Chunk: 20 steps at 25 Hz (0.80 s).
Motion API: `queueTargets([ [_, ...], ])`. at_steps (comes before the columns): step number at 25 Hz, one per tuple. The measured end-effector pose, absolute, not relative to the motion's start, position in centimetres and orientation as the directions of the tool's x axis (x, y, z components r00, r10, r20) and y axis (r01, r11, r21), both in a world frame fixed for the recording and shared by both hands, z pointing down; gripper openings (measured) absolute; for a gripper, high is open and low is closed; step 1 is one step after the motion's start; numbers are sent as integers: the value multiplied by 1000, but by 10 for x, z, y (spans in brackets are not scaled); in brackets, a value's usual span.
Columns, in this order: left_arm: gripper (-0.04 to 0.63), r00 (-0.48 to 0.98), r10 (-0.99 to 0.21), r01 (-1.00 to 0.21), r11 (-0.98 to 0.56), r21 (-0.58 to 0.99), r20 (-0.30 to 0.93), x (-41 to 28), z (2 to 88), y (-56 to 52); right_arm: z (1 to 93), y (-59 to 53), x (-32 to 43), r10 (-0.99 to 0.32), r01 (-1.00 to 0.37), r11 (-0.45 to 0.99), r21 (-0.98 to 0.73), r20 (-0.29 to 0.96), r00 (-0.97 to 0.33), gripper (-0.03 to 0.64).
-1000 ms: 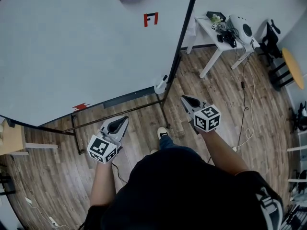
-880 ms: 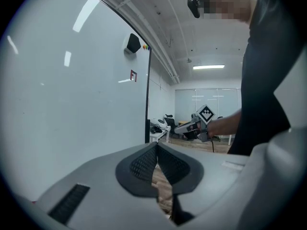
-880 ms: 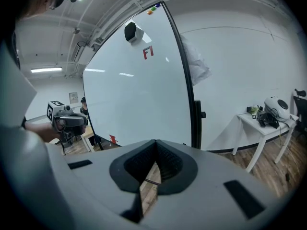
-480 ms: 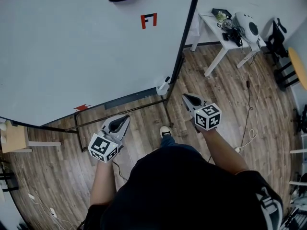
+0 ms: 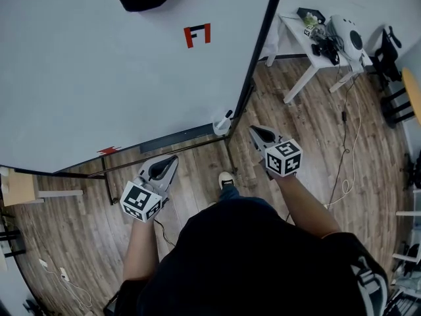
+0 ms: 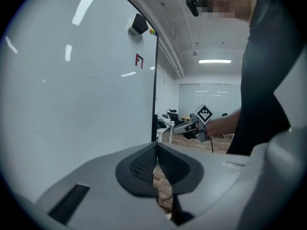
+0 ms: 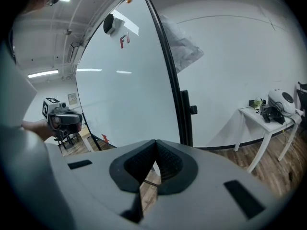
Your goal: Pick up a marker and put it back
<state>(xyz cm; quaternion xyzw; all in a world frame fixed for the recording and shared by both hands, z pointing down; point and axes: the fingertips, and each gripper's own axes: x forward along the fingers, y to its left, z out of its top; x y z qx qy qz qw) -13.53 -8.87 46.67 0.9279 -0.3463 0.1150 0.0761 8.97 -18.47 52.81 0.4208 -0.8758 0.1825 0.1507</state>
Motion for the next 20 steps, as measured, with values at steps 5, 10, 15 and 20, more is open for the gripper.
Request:
queueTargets([
  [5,12,727,-627,-666,-743,68,280,-126,471,-108,534,-206,95,-670,-783,589,-201,420,-612,-5],
  [10,11,722,-631,-672,-737,72,283,-120,474,-126,540,-225,96,-658,-774,598,-211,422,-624,-5],
  [15,12,717,-636,-679,-729,83,285,-119,476,-139,547,-238,92,-637,-763,609,-219,438,-634,-3],
  [20,11,711,-640,-687,-721,94,291,-121,482,-151,560,-250,87,-618,-759,613,-218,467,-633,-3],
])
